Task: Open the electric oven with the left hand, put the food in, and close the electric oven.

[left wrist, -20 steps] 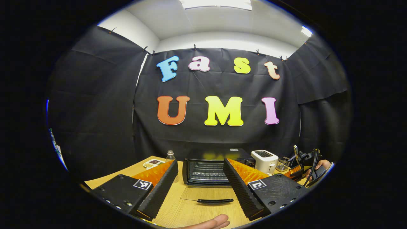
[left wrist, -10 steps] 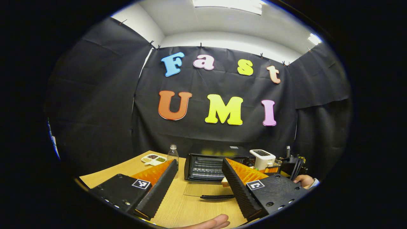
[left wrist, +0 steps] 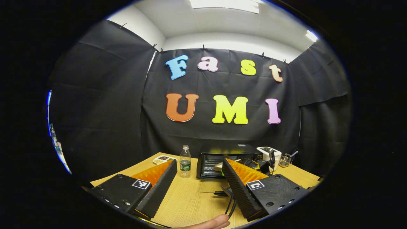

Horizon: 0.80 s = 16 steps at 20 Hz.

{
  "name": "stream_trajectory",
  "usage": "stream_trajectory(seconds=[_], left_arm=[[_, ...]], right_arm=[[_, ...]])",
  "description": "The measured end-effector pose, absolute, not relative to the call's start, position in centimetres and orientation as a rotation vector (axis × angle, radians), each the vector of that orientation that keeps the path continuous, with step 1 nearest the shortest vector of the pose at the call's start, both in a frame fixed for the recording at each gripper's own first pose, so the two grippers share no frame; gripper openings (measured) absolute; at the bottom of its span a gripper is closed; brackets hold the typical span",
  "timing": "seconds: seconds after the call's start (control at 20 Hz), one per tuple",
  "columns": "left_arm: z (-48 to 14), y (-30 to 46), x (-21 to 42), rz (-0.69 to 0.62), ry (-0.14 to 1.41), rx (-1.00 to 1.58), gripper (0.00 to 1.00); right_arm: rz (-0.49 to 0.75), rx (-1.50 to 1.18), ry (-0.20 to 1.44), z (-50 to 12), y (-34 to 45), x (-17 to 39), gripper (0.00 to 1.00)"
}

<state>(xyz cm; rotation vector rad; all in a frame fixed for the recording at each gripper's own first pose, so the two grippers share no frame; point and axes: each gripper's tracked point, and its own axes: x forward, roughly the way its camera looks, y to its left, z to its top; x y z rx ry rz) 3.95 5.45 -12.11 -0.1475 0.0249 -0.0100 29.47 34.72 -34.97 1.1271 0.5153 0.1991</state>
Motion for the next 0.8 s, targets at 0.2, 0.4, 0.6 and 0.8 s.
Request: stream_trajectory(seconds=[0.2, 0.4, 0.6, 0.8], left_arm=[[-13.2, 5.9, 4.2, 0.009, 0.056, -0.117, 0.94], [-14.0, 6.3, 4.1, 0.043, 0.074, -0.139, 0.94], [-14.5, 7.1, 4.3, 0.060, 0.083, -0.151, 0.94], [-15.0, 6.9, 4.3, 0.053, 0.085, -0.149, 0.94]], right_arm=[[0.055, 1.055, 0.452, -37.1, 34.8, 33.6, 0.38], [0.004, 1.007, 0.413, -37.1, 35.1, 35.8, 0.39], [0.004, 0.968, 0.433, -38.2, 35.4, 36.1, 0.41], [0.010, 0.901, 0.433, -38.2, 35.4, 36.1, 0.43]])
